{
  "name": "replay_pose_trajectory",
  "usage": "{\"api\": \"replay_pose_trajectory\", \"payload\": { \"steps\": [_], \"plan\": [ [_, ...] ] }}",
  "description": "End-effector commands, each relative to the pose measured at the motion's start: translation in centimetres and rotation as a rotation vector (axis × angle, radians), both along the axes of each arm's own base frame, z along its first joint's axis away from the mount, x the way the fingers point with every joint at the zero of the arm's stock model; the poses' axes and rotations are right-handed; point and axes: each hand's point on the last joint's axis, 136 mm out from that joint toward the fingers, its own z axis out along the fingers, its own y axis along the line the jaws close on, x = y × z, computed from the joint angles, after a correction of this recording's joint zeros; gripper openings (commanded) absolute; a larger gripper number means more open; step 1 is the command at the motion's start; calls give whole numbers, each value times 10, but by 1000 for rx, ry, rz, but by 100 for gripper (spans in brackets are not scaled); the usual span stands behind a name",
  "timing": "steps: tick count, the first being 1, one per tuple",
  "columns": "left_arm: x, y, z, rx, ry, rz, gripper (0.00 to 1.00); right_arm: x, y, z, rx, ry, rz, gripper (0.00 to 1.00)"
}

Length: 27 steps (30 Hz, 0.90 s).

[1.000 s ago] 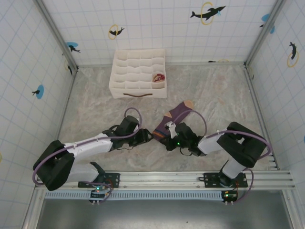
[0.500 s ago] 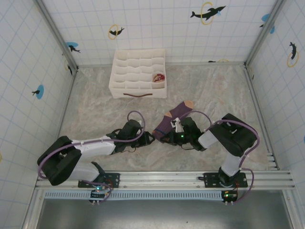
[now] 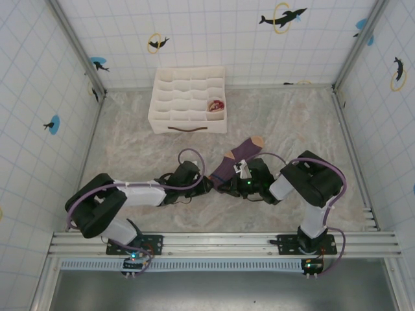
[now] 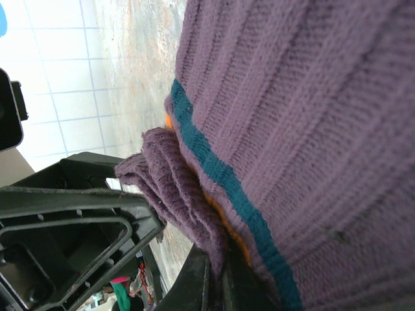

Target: Roll the socks

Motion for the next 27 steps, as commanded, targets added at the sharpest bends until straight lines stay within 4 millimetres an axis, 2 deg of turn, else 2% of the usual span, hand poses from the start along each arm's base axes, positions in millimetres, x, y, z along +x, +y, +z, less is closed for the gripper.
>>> {"api": "replay_pose_trajectory", "payload": {
  "steps": [1,10,15,18,21,27],
  "plan": [
    [2,10,-16,54,42,75,37,-16,-28,-46,-150,155,-70,0],
    [4,7,-26,61,89,117,33,-13,-27,-40,-116,153,-93,0],
    [3,6,-32,75,110,126,24,-12,-29,-36,-94,135,-106,0],
    [3,8,-35,99,121,125,11,-10,-31,-33,-92,103,-116,1],
    [3,11,-38,155,130,111,1,-6,-29,-23,-79,41,-101,16],
    [4,7,-25,185,130,69,0,2,-31,2,-128,-158,-49,49]
  ]
}}
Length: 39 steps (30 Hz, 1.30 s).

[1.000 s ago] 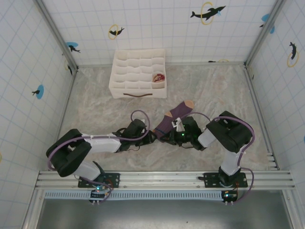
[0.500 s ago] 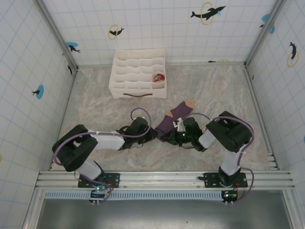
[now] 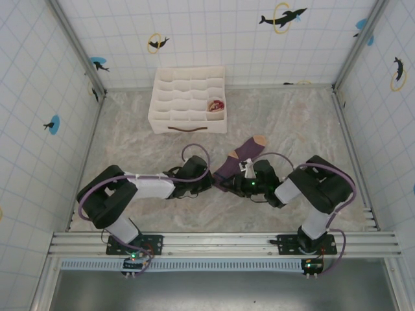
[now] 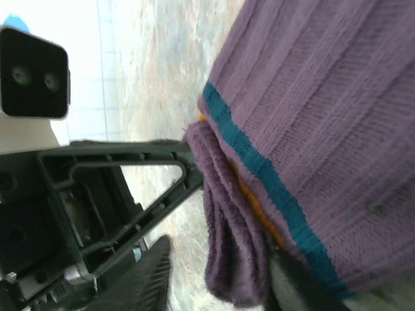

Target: Roll the socks

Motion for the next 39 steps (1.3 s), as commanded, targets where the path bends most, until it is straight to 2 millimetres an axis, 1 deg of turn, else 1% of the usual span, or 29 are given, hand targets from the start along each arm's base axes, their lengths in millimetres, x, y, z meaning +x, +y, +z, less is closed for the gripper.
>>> {"api": "replay_pose_trajectory", "payload": {
  "steps": [1,2,6,7,8,9,13,16,20,25,27,29,31,34,39],
  "plan": [
    [-14,20,-16,147,61,-41,0,-3,-17,-12,-162,-92,19,54],
    [-14,18,-12,153,61,-55,0,-2,-18,-8,-202,-141,32,59],
    [-17,17,-1,176,76,-100,0,4,-25,10,-357,-346,59,71],
    [-19,17,2,181,84,-114,0,3,-27,14,-392,-391,67,75],
    [-22,17,3,185,93,-126,0,3,-28,17,-417,-435,81,76],
    [-24,16,4,183,106,-138,0,2,-30,19,-455,-479,86,80],
    [-31,13,8,164,144,-172,0,-2,-33,27,-634,-694,142,83],
    [-34,13,11,164,155,-184,0,-9,-31,33,-766,-894,188,82],
    [-35,12,16,167,164,-207,0,-24,-21,39,-870,-1133,260,79],
    [-40,10,20,159,181,-236,0,-47,0,50,-959,-1442,340,72],
    [-41,10,21,158,186,-244,0,-52,7,51,-996,-1514,357,69],
    [-42,10,23,151,193,-251,0,-54,13,49,-1030,-1554,382,67],
    [-42,11,24,148,197,-256,0,-56,19,42,-1048,-1576,422,66],
    [-41,12,28,143,197,-263,0,-58,24,31,-1060,-1585,474,64],
    [-42,14,28,145,206,-270,0,-59,31,16,-1071,-1582,523,59]
  ]
}}
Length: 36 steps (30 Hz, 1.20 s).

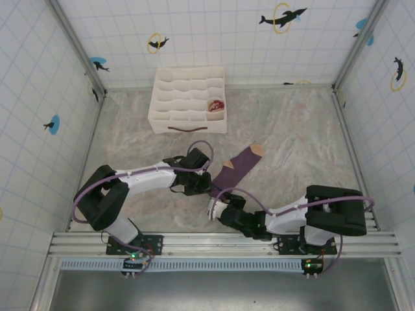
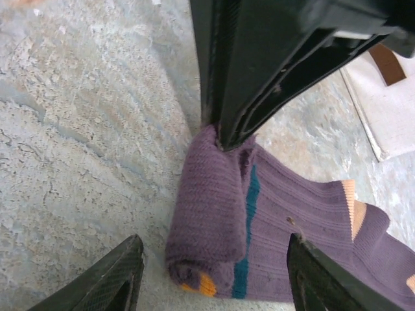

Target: Roll the socks

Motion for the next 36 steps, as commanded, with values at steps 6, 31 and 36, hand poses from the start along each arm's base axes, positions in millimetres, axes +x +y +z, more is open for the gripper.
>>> {"api": "replay_pose_trajectory", "payload": {
  "steps": [6,31,36],
  "plan": [
    [-2,-3,13,-25,7,-40,0,6,23,0,1,-40,11,51],
    [7,-3,25,-91,-44,-64,20,9,-5,-49,133,347,-110,0],
    [19,12,24,-74,-77,3,47,5,-13,-56,234,519,-146,0]
  ]
}}
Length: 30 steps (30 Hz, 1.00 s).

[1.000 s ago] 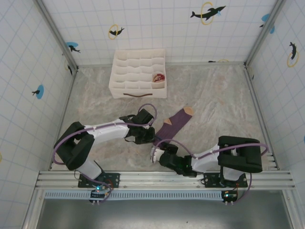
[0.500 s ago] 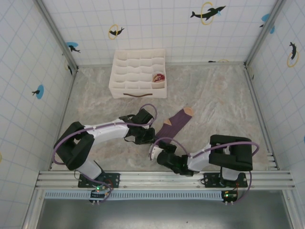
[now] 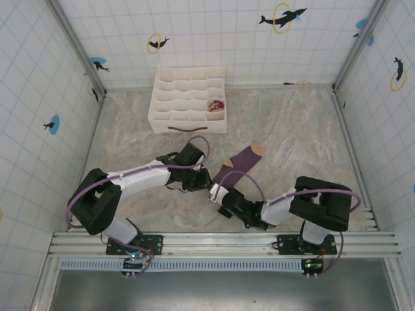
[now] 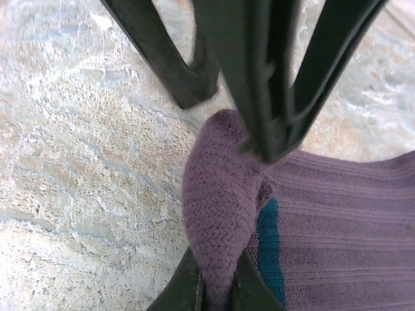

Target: Roll the socks

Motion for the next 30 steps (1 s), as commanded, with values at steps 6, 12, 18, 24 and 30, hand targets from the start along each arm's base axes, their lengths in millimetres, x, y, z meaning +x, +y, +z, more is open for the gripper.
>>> {"api": "replay_pose_trajectory", "payload": {
  "steps": [6,12,18,24,30],
  "plan": [
    [12,16,5,-18,-66,92,56,-24,-26,-39,89,393,-30,0],
    [11,16,9,-111,-107,158,56,-24,-27,-35,300,709,-101,0],
    [9,13,11,-220,-158,202,57,-23,-27,-33,469,1007,-202,0],
    [6,0,9,-230,-193,196,57,-20,-33,-37,591,1183,-338,0],
    [4,-11,-1,-237,-172,201,57,-17,-43,-51,643,1326,-515,0]
  ]
}}
